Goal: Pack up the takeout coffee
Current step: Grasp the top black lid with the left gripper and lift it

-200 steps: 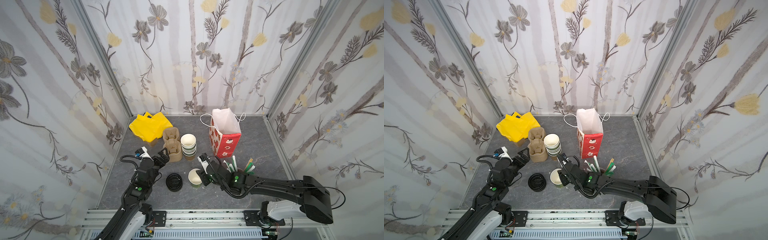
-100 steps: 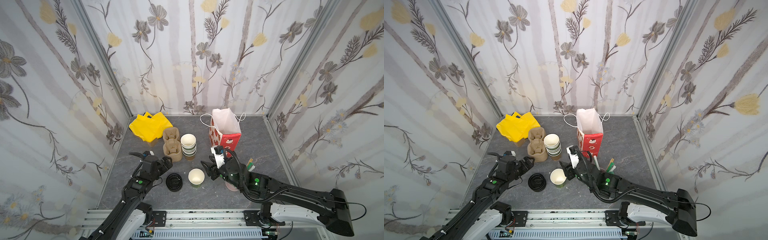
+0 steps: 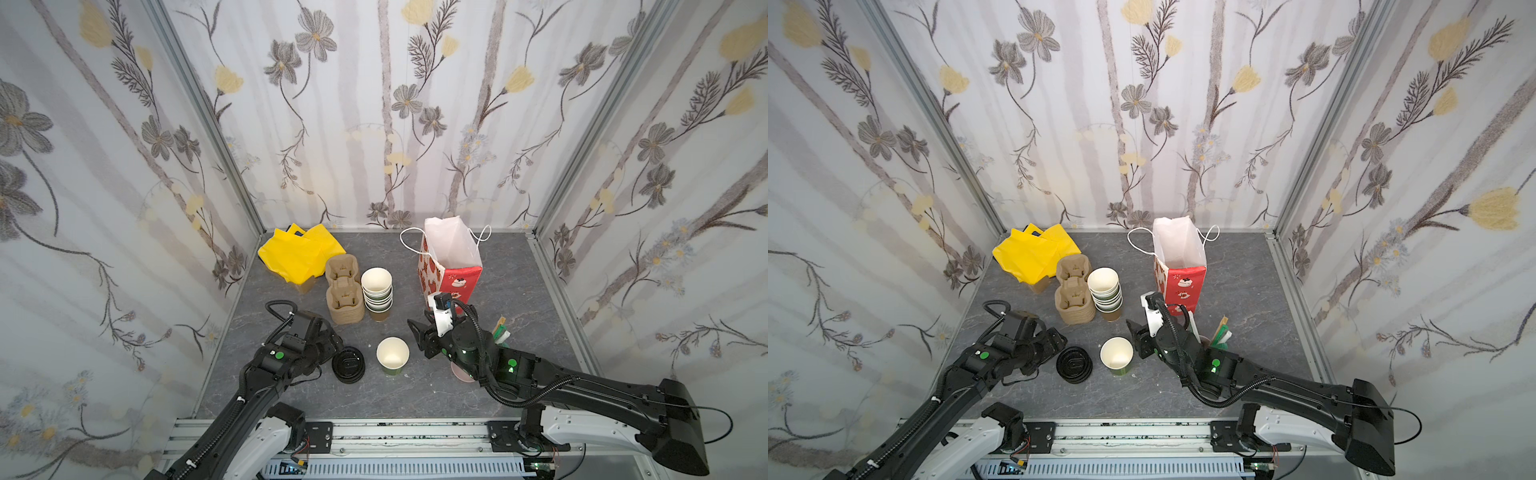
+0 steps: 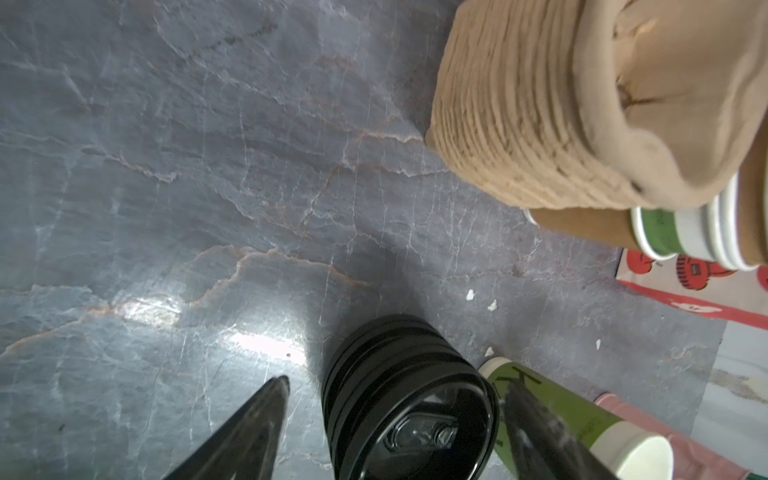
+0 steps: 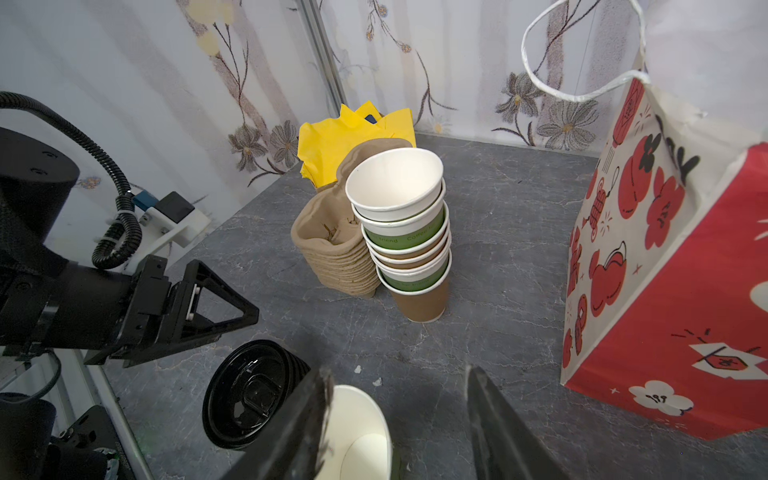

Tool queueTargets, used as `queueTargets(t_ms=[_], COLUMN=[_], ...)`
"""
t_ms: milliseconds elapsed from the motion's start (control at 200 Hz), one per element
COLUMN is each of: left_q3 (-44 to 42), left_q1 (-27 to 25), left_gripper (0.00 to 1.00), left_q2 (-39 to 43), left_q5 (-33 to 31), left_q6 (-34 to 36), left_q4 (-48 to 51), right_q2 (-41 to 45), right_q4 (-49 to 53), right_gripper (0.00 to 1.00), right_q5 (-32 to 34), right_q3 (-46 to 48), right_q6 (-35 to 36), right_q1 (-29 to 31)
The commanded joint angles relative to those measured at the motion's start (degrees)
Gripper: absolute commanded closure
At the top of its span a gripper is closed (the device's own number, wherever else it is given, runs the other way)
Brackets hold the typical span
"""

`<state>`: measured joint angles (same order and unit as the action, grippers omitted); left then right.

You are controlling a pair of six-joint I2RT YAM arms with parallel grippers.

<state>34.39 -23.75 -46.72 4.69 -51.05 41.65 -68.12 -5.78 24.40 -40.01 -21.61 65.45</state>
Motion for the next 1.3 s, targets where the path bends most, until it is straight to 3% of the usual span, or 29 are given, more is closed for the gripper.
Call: queueTargets(t_ms=[0, 190, 570, 1294], left_q3=[1.32, 3.09, 4.54, 3.95], left_q1=[-3.38, -7.47, -11.77, -14.42], left_gripper=[0.23, 0.36, 0.54, 0.72], left_q2=[-1.16, -1.74, -6.97, -10.23], left_q5=[-2.92, -7.84, -8.91, -11.37], left_q6=[-2.37, -3.68, -2.05, -0.54], left_q4=[5.51, 10.68, 10.47, 9.5], right_q2=[1.0, 1.95, 1.77, 1.81], right_q4=[-2.55, -3.34, -3.89, -4.35], right_gripper=[0.44, 0.44, 0.44, 0.43], right_q5=[1.48, 0.96, 0.64, 0.69], right_q3=[1.01, 2.2, 2.81, 3.54], right_q6=[-0.79, -1.75, -2.12, -2.13], right_q1=[-0.62, -1.29, -1.55, -1.7])
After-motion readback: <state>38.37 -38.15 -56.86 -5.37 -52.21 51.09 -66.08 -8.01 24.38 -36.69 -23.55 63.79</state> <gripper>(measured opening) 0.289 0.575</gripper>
